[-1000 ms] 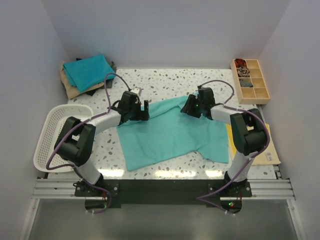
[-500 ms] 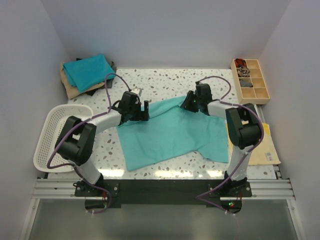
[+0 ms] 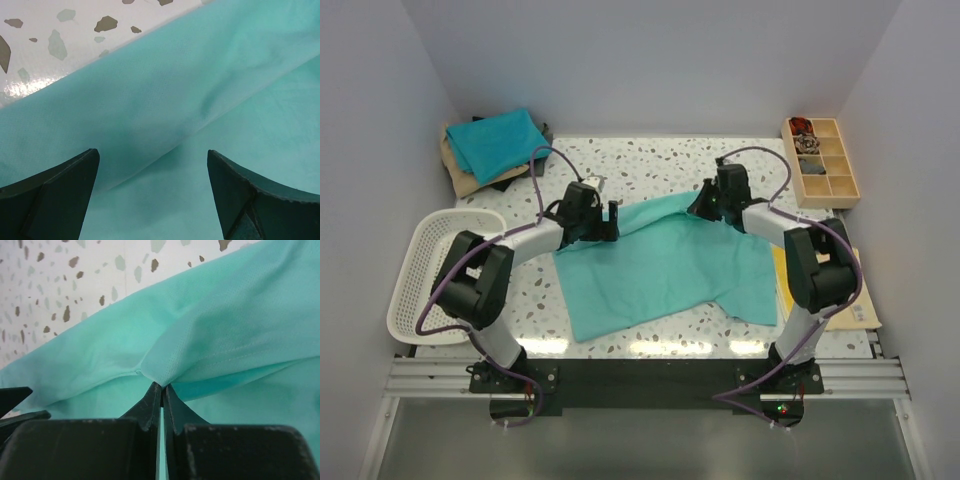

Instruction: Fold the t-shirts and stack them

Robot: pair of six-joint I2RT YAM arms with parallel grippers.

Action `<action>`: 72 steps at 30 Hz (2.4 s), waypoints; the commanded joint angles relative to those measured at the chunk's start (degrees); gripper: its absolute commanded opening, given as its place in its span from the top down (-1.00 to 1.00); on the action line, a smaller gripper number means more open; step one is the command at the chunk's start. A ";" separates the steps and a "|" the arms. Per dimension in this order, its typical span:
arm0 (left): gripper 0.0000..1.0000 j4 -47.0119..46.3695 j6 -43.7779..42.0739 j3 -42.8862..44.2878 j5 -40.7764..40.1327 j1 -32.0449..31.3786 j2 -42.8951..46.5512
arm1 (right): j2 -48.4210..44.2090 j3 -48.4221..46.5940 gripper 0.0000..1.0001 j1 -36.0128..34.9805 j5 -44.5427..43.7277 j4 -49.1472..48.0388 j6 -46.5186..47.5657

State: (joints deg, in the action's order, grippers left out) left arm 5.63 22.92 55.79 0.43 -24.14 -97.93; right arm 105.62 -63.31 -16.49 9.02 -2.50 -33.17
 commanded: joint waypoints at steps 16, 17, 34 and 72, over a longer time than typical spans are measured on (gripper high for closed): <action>-0.88 -1.15 -1.56 2.31 2.74 -0.21 -1.39 | -10.61 0.55 0.77 -3.63 -2.86 15.95 0.83; -0.88 -0.88 -1.56 2.31 2.56 -0.20 -1.39 | -10.61 0.99 0.80 -3.64 -2.69 15.95 0.74; -0.88 0.96 -2.61 3.18 0.89 -0.20 -1.47 | -17.48 1.78 -0.19 5.04 -19.84 16.42 11.37; -0.88 0.44 -3.05 3.80 1.77 -0.20 -3.94 | -3.57 1.96 1.00 12.54 -2.86 2.77 9.08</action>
State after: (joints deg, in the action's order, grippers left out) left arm 6.94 21.37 57.45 1.74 -24.14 -101.38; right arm 106.37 -61.76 -3.95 5.54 3.22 -24.71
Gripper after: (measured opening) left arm 0.940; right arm 0.011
